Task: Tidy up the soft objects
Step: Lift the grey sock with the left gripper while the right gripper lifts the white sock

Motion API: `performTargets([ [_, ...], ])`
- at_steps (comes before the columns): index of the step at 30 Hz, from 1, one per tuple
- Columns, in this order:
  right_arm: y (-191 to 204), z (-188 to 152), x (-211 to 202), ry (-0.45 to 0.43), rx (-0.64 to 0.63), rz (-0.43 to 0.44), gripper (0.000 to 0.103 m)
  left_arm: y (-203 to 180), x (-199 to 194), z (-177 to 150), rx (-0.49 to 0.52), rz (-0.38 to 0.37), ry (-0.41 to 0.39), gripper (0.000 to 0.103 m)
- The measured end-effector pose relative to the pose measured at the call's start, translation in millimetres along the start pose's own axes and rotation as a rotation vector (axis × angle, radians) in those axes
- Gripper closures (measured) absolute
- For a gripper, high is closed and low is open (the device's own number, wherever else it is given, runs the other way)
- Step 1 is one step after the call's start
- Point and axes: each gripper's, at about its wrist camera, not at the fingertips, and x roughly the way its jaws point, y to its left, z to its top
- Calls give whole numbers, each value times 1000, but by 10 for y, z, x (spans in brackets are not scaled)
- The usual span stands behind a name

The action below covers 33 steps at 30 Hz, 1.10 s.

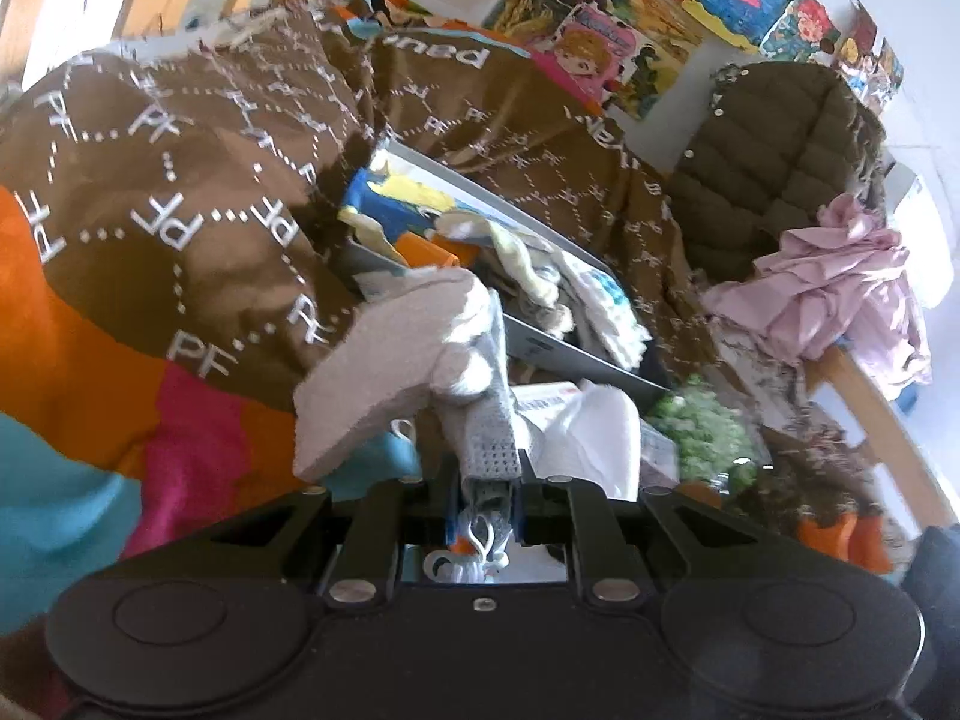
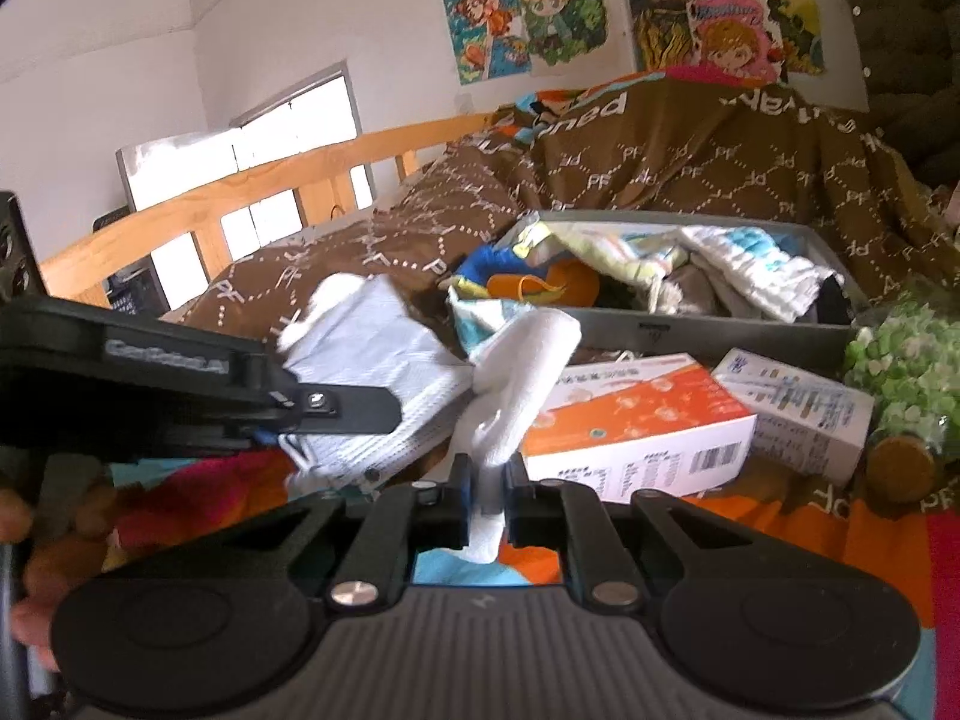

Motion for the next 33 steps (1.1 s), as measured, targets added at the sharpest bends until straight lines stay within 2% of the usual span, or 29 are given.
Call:
performTargets([
  [6,-54,47,-71,-32,5,-19,92,-22,-127,-24,-65,-52,-22,87],
  [19,-146,155,-279,-118,8,-57,92,-201,-353,-34,-82,-140,-76,87],
  [23,-180,178,-322,-136,18,-62,92,-135,-397,-57,-195,-225,-83,87],
  [26,-199,195,-350,-147,26,-65,92,-74,-401,-102,-275,-242,-83,87],
  [30,-224,217,-392,-166,33,-67,92,-113,-454,-85,-272,-258,-101,87],
  [33,-241,227,-411,-174,40,-68,92,-140,-504,-49,-288,-335,-119,87],
])
